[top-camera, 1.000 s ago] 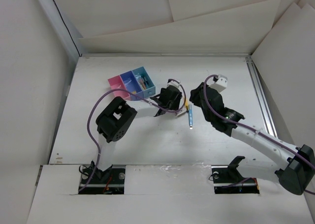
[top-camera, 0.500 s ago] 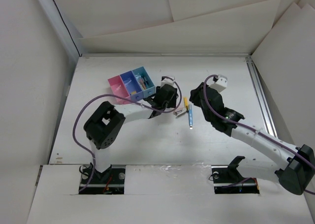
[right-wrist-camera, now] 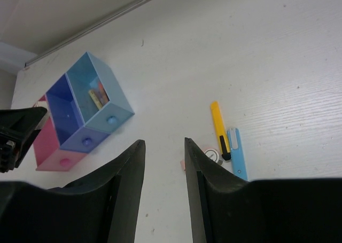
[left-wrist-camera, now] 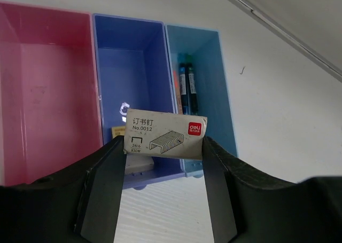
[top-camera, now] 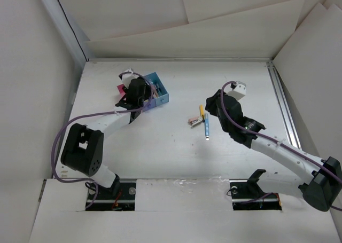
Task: Sort the stationery into containers
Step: Place the stationery in the storage box.
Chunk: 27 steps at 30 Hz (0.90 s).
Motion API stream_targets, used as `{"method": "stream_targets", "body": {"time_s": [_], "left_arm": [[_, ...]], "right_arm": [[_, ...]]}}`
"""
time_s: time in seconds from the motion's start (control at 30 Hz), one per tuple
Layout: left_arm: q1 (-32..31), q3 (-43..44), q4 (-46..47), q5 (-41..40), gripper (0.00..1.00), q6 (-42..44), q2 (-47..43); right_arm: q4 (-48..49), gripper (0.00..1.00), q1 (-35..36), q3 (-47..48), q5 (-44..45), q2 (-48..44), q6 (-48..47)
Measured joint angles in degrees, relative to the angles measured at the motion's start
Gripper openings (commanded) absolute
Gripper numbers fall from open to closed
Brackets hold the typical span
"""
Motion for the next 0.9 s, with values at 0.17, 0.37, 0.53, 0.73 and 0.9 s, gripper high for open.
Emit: {"method": "stream_targets", "body": {"time_s": [0.17, 0.37, 0.53, 0.73, 0.9], "left_arm": [[0.2, 1.7, -1.7, -2.1, 0.38, -0.3, 1.7], [-0.4, 6.1, -3.2, -4.9, 0.44, 0.3, 6.8], [-0.4, 6.4, -4.9, -6.4, 0.55, 0.4, 8.7], [-0.4, 6.4, -5.8, -6.7, 0.73, 0.6, 8.9], [-0.5, 6.3, -5.4, -5.7, 0.74, 1.2, 7.9]], "right_arm": [[0.0, 0.41, 0.2, 0.0, 0.0, 0.0, 0.0], [0.0, 0.41, 0.2, 0.0, 0.0, 0.0, 0.0], [0.0, 0.41, 0.2, 0.0, 0.0, 0.0, 0.0], [0.0, 0.41, 0.2, 0.0, 0.0, 0.0, 0.0], [0.0, 0.41, 0.2, 0.0, 0.0, 0.0, 0.0]]}}
